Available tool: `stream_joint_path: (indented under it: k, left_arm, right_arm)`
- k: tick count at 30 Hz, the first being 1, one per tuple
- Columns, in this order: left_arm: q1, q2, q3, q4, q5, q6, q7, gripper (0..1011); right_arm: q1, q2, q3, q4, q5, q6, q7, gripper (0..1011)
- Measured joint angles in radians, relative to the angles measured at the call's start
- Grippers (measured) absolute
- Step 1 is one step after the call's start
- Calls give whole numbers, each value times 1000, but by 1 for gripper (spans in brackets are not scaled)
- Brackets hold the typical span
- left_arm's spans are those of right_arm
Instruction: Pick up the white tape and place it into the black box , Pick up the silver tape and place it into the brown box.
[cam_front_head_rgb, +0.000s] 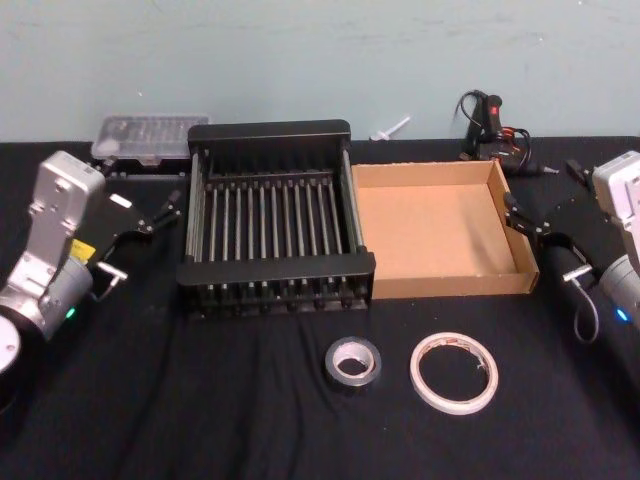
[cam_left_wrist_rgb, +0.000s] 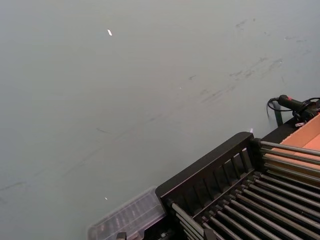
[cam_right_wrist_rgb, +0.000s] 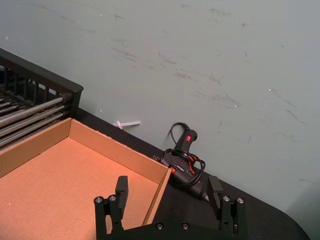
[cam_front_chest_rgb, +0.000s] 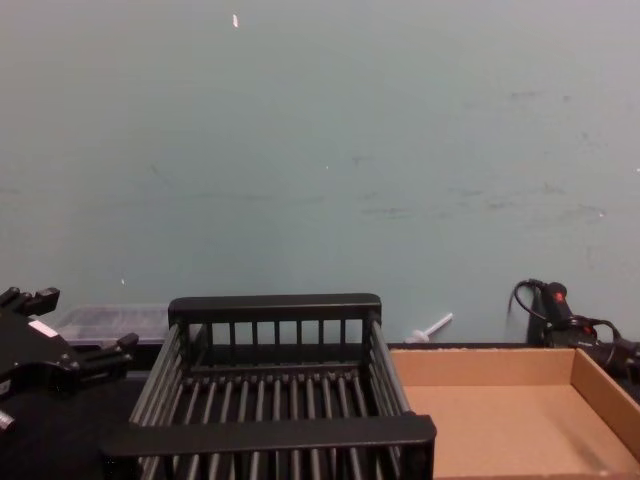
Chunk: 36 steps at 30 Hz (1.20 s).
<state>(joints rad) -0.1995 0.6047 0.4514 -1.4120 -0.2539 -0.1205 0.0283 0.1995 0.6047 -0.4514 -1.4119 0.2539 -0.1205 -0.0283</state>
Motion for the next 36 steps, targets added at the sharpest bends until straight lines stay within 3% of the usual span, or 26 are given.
stream_joint_path:
  k: [36]
  left_arm:
    - [0,0,0,0,0,0,0,1001]
  right_arm:
    - [0,0,0,0,0,0,0,1002]
